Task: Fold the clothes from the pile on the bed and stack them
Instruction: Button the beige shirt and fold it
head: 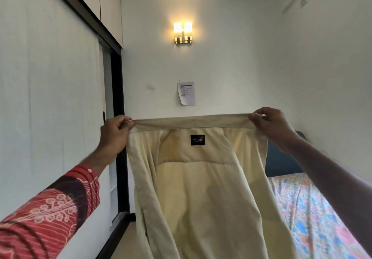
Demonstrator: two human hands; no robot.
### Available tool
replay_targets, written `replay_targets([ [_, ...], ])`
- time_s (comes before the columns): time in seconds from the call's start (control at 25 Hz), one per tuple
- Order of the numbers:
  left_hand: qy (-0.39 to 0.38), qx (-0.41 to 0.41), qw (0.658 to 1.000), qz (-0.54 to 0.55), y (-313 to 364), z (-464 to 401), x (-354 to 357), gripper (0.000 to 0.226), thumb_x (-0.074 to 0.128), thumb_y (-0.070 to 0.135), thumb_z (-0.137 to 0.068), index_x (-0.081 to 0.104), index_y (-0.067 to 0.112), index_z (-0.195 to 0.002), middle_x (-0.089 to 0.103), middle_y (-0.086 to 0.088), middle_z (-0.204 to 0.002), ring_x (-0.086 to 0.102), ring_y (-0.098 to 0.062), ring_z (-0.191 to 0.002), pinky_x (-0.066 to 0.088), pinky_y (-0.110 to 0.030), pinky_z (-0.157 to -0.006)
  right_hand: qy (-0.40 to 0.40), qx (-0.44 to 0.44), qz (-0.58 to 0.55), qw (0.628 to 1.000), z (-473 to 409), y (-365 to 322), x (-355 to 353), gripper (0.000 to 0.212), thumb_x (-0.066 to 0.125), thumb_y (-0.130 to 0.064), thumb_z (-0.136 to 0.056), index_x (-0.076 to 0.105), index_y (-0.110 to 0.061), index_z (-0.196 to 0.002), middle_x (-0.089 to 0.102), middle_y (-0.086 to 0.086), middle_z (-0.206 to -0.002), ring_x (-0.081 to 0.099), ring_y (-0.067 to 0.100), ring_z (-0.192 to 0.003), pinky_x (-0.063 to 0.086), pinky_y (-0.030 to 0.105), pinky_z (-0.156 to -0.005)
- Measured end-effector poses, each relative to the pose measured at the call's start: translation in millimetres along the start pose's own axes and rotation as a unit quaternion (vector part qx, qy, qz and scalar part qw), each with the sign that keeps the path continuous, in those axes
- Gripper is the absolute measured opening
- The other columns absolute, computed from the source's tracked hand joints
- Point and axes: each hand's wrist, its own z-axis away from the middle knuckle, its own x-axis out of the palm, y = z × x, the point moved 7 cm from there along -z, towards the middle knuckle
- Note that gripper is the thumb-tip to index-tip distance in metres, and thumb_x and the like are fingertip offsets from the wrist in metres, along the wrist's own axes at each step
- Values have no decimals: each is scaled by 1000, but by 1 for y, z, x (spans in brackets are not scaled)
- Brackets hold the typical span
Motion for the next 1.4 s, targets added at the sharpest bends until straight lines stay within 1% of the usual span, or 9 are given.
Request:
replay_targets([
  [0.08,-22,-59,995,71,-4,3,-3,6,73,9,-92,74,14,-89,72,-4,-89,65,-19,-84,56,-35,-78,4,10,-48,999,7,-4,-10,24,79,-36,-89,72,-15,-81,69,6,-75,61,18,-64,50,30,-60],
  [0.16,-148,-129,971,133,-2,7,-6,4,74,8,-87,72,6,-89,70,-9,-89,65,-15,-76,56,-24,-70,-118,44,-92,988,12,-5,-21,41,85,-47,-78,72,-9,-79,66,8,-72,60,15,-62,51,27,-57],
  [0.32,-377,-206,899,88,3,24,-5,14,68,11,-86,77,2,-91,69,-8,-83,64,-12,-69,57,-23,-64,-255,163,-84,950,25,7,-33,28,74,-25,-87,69,3,-89,65,11,-75,61,15,-60,53,24,-53],
  [0.44,-289,-183,937,-71,-9,23,27,8,70,8,-93,76,3,-90,70,-20,-89,66,-21,-73,57,-31,-62,-111,162,122,973,16,28,-19,29,80,-23,-87,72,5,-83,64,12,-72,58,23,-65,46,30,-57],
  [0.6,125,44,981,-145,26,90,55,13,64,2,-89,72,3,-79,71,-18,-78,66,-36,-74,50,-37,-66,217,-8,210,953,102,-3,18,17,60,-24,-98,64,-12,-87,69,17,-77,58,37,-67,38,36,-60],
  [0.8,-12,107,993,-50,3,299,140,15,61,13,-92,68,12,-79,63,0,-74,60,-21,-68,50,-43,-64,66,73,122,988,274,64,117,23,68,-23,-97,55,-20,-79,66,0,-64,63,30,-69,39,38,-57],
  [1.0,-127,-178,974,65,-93,481,154,17,64,28,-90,79,25,-97,77,12,-89,71,-1,-84,59,-32,-76,-46,310,84,946,446,155,131,18,67,-17,-96,65,-34,-91,72,-14,-73,72,10,-77,50,22,-63],
  [1.16,-145,-402,882,198,-123,556,151,34,65,-2,-95,74,28,-109,79,9,-103,73,-8,-101,57,-23,-88,16,439,-1,898,524,179,124,32,69,-11,-96,56,-38,-104,77,3,-78,75,20,-71,62,44,-67],
  [1.4,-62,-547,788,276,-138,584,147,51,85,5,-78,61,20,-121,77,-9,-103,74,-23,-97,59,-42,-85,68,406,15,911,527,165,119,42,83,-8,-85,55,-34,-102,76,2,-75,74,19,-64,61,40,-57],
])
